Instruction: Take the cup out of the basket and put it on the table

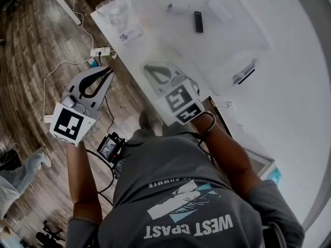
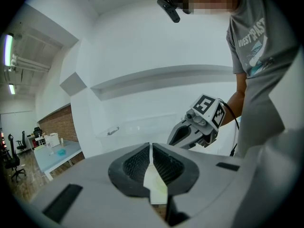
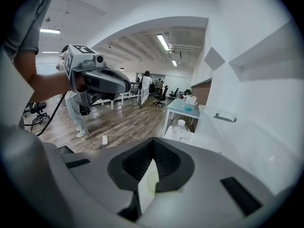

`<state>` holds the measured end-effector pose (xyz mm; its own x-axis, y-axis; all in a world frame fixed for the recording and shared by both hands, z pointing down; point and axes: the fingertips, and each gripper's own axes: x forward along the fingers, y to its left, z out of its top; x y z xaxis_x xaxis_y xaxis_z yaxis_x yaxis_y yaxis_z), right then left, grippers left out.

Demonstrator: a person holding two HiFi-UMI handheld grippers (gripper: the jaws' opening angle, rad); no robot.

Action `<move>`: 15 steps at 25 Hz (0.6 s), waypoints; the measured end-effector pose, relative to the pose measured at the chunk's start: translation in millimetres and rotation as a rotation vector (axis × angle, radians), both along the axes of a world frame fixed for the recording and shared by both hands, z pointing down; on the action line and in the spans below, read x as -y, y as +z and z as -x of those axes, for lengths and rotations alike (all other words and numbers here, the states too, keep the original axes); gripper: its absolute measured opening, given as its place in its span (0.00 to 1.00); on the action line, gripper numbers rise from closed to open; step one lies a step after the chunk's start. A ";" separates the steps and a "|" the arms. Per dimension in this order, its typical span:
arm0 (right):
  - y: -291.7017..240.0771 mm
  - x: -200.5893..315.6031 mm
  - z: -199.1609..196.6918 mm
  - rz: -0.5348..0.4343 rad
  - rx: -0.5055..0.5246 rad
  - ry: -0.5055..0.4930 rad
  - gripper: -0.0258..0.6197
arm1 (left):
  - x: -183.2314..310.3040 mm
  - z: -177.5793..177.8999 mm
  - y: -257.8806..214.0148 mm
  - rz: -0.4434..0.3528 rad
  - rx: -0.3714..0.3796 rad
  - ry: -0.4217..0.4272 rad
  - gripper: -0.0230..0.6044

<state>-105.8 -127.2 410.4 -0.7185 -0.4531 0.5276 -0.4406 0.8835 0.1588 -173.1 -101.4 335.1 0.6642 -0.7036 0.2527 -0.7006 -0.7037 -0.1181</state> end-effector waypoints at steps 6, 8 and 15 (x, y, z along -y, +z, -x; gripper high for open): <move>-1.9 -3.7 -13.6 0.003 0.000 0.041 0.06 | 0.7 -5.7 -2.0 -0.013 0.007 0.033 0.06; 2.6 -6.2 -17.4 0.012 -0.007 0.048 0.06 | 0.6 -7.4 -2.5 -0.014 0.007 0.039 0.06; 20.5 -10.2 -24.7 0.041 -0.034 0.066 0.06 | 0.2 -9.6 -0.3 -0.012 0.011 0.054 0.06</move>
